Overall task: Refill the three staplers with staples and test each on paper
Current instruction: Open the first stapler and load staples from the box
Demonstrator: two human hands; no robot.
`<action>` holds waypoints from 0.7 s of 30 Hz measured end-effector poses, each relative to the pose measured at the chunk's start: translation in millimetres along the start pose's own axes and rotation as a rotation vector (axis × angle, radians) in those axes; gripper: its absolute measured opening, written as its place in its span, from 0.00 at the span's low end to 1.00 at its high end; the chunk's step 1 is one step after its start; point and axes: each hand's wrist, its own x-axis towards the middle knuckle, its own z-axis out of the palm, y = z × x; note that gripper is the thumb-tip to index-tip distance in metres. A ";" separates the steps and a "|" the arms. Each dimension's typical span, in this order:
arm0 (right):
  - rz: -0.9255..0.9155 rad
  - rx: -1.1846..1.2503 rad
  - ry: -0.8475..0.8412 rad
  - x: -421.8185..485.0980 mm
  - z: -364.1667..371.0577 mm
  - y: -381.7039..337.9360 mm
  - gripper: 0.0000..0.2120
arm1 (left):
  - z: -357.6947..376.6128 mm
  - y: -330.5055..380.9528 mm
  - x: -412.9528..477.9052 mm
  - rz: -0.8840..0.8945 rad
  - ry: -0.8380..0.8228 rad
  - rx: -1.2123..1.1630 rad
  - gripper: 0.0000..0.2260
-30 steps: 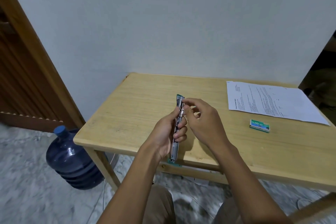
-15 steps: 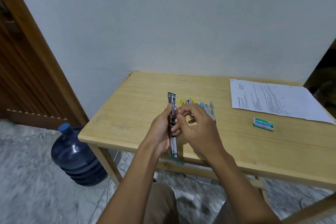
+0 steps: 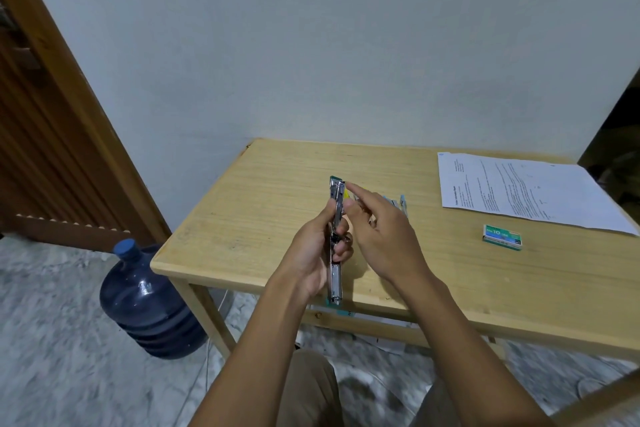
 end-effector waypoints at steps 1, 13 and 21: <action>-0.005 -0.035 -0.008 0.3 -0.4 0.4 0.18 | -0.2 0.4 -0.1 0.003 -0.001 -0.003 0.22; -0.028 -0.190 -0.111 -6.2 -0.4 0.4 0.20 | 3.0 2.1 -1.0 0.029 0.047 0.058 0.19; -0.014 -0.235 -0.127 -9.0 -4.5 -1.1 0.20 | -2.7 -1.5 1.6 0.033 0.060 0.058 0.19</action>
